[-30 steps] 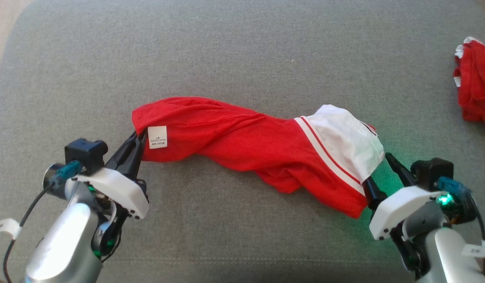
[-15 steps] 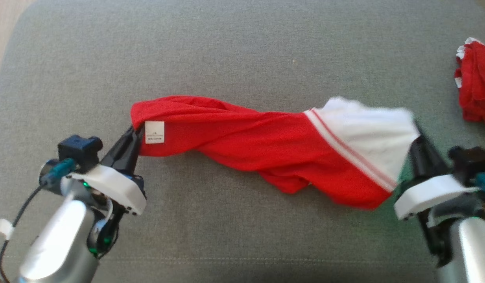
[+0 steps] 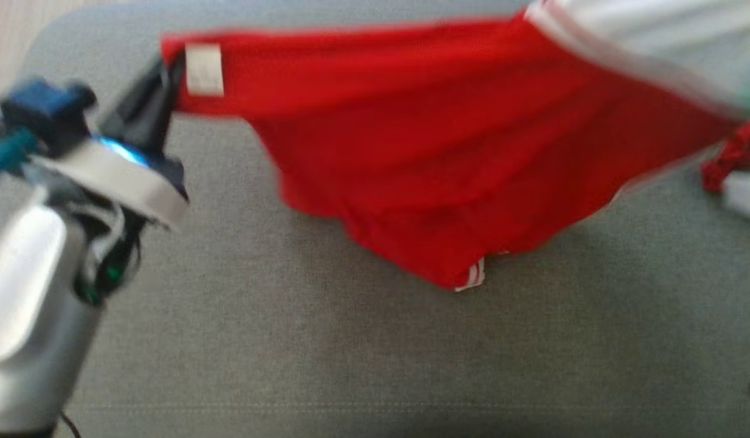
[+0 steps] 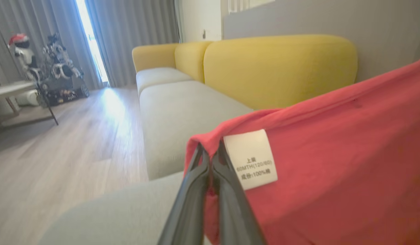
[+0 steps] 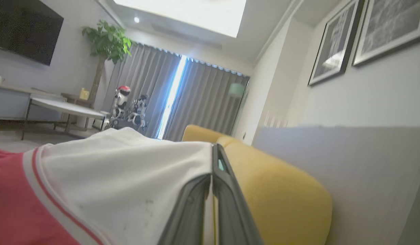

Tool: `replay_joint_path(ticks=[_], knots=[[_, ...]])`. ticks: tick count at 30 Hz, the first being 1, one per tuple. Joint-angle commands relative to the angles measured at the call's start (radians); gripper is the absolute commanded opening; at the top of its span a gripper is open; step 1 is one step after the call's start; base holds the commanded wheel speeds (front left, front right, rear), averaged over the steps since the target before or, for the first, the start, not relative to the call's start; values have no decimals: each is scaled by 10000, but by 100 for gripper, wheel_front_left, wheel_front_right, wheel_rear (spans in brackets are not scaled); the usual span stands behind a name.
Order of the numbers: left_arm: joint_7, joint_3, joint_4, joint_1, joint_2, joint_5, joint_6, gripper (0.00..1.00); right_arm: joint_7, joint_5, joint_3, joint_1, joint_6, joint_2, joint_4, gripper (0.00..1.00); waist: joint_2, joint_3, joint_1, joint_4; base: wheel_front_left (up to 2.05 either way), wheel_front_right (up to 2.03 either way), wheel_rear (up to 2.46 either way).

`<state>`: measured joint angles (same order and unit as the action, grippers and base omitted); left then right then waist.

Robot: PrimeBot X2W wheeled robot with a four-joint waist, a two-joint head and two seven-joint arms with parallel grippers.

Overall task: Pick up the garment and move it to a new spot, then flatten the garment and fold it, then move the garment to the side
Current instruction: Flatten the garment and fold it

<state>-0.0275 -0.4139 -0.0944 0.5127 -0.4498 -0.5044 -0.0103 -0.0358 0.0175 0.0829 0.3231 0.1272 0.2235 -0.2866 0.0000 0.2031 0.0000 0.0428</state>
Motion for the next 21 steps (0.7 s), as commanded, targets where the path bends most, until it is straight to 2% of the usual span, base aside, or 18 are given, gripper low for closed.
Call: replay_joint_path(ticks=[1,8,13,17,21], knots=[[156,596,524,1035,-606,37,-56,0,-43,-46,-7,900,35,468,-601,0,0,-139,0,16,0,0,0],[781,719,971,2420,-843,61,-182,0,-279,-362,260,2615,35,1464,-923,0,0,-549,0,32,0,0,0],[1107,826,1233,2883,-956,-26,-155,0,-551,-782,467,3180,35,1935,-812,0,0,-735,0,32,0,0,0],[1530,711,1189,2940,-870,-337,-244,0,-876,-1303,169,3266,35,2075,-229,0,0,-707,0,7,0,0,0],[1917,545,442,3382,-501,-846,-465,0,-867,-1795,-486,3920,35,2185,895,0,0,-419,0,-16,0,0,0]])
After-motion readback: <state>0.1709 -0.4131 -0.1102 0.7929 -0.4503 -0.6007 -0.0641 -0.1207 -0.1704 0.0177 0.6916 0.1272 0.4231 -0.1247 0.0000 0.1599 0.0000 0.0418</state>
